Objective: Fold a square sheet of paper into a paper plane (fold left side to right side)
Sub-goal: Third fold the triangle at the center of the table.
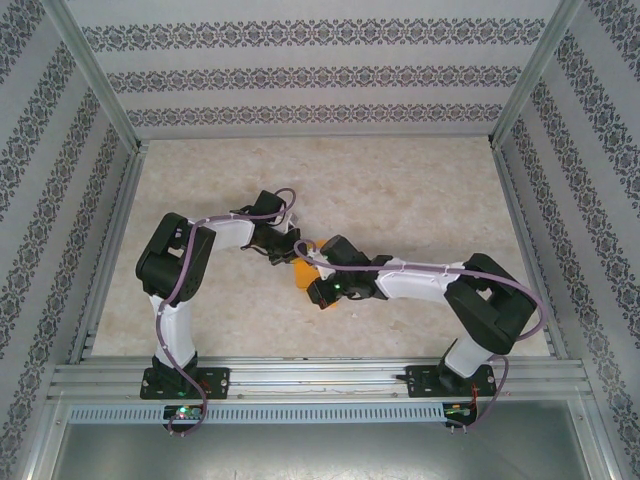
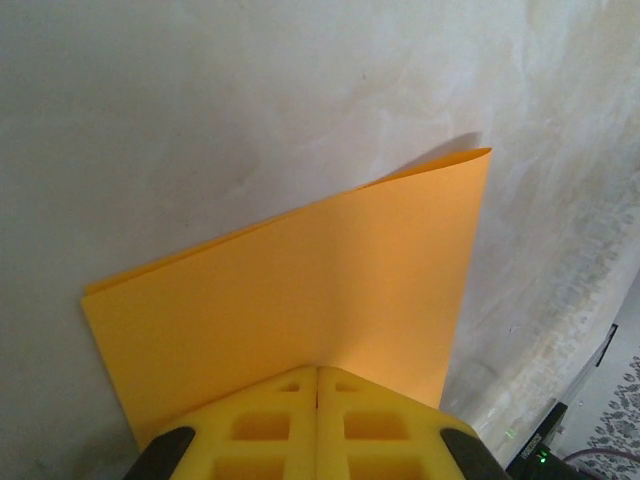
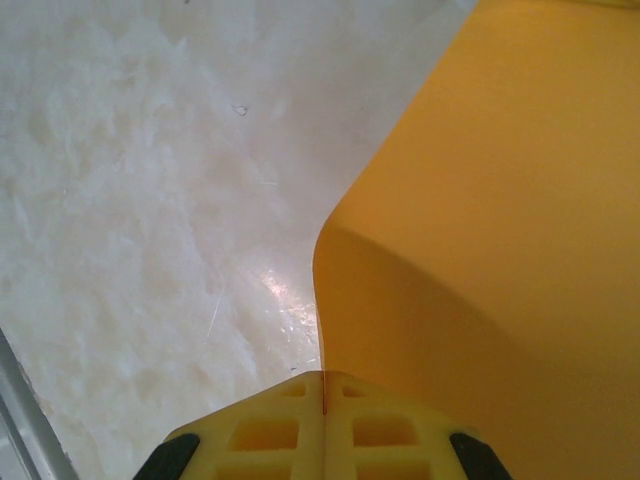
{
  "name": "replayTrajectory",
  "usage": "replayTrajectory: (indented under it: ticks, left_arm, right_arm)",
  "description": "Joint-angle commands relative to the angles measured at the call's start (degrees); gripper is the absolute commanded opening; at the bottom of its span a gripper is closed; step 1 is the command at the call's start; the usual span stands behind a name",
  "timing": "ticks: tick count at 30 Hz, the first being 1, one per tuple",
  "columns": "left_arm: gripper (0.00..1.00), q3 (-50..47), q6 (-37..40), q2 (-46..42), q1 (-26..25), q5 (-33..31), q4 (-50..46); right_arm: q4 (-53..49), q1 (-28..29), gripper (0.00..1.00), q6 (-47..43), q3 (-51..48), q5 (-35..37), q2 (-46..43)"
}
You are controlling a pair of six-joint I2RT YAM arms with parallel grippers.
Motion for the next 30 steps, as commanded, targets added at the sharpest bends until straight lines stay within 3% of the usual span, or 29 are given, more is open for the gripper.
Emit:
replayTrajectory:
  ticks: [1, 16, 30]
  left_arm:
    - [0.05, -0.5, 3.2, 1.6, -0.8, -3.6, -4.7]
    - [0.04, 0.7, 5.7, 2.8, -1.6, -5.3, -7.0]
    - [0.04, 1.4, 5.8, 3.1, -1.7, -5.6, -7.8]
  right_arm:
    - [2.6, -1.7, 0.00, 5.1, -1.3, -4.9, 1.8]
    - [3.3, -6.0, 0.00, 7.8, -1.4, -2.8, 2.5]
    - [-1.7, -7.6, 0.00, 4.8, 1.2, 0.8, 3.6]
